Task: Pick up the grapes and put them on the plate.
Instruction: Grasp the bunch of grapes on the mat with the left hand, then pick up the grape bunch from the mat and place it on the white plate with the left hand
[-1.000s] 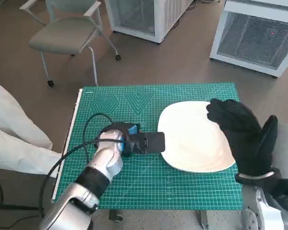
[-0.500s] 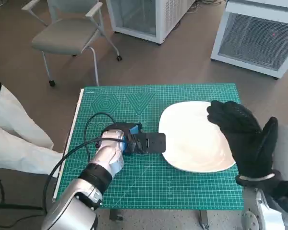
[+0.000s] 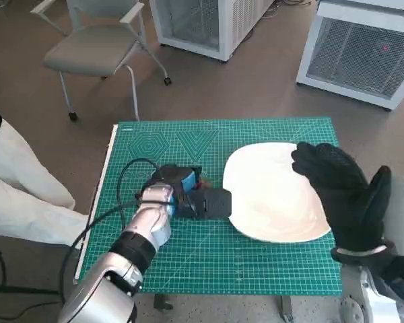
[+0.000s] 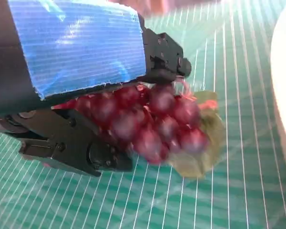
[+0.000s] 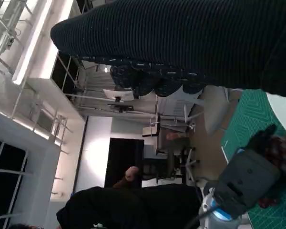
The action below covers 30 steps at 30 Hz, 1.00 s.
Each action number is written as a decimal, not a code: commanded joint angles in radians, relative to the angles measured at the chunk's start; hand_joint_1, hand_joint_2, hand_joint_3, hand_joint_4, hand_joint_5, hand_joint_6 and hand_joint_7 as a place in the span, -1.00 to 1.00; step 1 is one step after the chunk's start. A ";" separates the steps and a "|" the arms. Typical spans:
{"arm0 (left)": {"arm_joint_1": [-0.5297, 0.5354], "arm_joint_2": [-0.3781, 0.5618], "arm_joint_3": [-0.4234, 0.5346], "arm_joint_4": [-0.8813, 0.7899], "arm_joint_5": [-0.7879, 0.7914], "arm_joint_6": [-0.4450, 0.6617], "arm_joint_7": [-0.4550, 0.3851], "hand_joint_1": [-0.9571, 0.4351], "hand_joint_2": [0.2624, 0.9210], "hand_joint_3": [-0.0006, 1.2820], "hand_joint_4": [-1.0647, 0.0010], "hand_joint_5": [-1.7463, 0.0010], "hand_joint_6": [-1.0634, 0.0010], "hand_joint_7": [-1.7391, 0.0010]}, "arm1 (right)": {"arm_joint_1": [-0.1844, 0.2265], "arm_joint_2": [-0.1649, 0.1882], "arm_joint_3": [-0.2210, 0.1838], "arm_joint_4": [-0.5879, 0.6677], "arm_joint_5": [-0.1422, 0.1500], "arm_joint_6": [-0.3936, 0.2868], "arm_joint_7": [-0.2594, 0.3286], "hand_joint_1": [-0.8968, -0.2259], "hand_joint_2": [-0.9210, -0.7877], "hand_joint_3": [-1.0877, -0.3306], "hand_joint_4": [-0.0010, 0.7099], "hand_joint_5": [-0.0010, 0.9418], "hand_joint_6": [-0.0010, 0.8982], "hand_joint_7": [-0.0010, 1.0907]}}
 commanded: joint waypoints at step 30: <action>0.045 0.063 -0.009 -0.170 -0.014 0.017 -0.121 0.92 0.18 0.36 0.32 -1.00 0.23 0.95 | 0.011 -0.001 -0.004 0.020 -0.017 0.009 -0.015 0.55 -1.00 0.21 0.14 0.64 -0.58 0.87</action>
